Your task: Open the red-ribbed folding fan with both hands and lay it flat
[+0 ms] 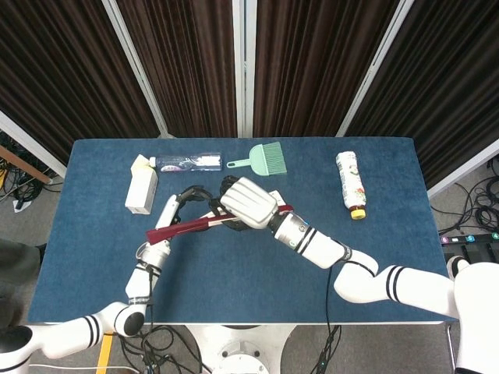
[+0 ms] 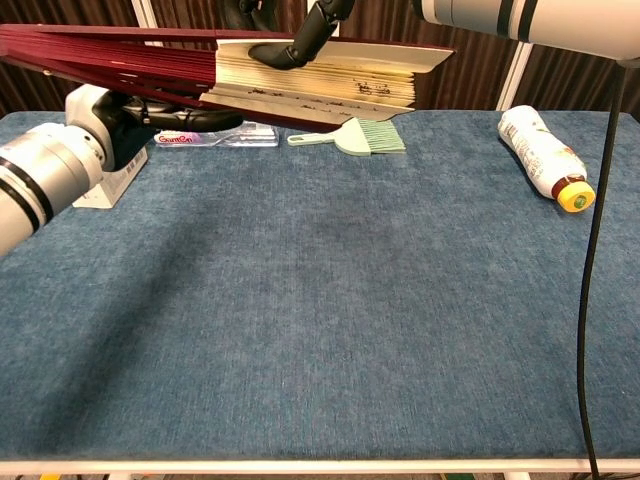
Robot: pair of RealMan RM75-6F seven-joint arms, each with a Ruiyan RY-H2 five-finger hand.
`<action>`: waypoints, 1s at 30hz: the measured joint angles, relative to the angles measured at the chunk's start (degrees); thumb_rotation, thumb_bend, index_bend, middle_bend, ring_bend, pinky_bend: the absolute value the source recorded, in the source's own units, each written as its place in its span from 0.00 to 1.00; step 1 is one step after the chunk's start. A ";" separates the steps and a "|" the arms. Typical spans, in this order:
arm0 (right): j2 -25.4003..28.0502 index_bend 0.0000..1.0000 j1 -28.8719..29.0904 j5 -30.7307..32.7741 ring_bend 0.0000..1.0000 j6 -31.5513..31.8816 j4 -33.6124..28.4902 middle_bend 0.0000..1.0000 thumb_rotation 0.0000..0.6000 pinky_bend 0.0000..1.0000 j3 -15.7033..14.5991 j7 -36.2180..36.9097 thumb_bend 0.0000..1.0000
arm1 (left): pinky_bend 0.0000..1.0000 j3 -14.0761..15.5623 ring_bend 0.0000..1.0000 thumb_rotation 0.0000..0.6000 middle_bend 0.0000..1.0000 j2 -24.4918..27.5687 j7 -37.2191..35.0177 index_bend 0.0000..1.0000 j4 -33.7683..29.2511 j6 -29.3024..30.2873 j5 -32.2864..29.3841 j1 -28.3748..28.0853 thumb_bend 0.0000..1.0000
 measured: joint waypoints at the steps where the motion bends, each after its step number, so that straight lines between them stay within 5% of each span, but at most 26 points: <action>1: -0.03 0.86 0.00 0.05 0.46 -0.06 -0.01 0.66 1.00 0.28 0.02 -0.08 0.92 | 0.32 -0.14 0.23 1.00 0.44 -0.31 0.32 0.52 0.17 0.01 -0.18 -0.08 0.19; 12: -0.26 0.86 -0.29 0.31 0.46 -0.27 0.48 0.66 1.00 0.28 -0.10 -0.21 0.92 | 0.38 -1.37 0.42 1.00 0.68 -2.76 1.68 0.76 2.29 1.37 -1.34 0.17 0.37; 30: 1.56 0.86 -2.42 -1.80 0.46 2.38 -0.55 0.66 1.00 0.28 -1.51 -2.94 0.92 | 0.41 -0.78 0.44 1.00 0.71 -1.90 10.36 0.79 4.13 2.46 -2.58 1.75 0.40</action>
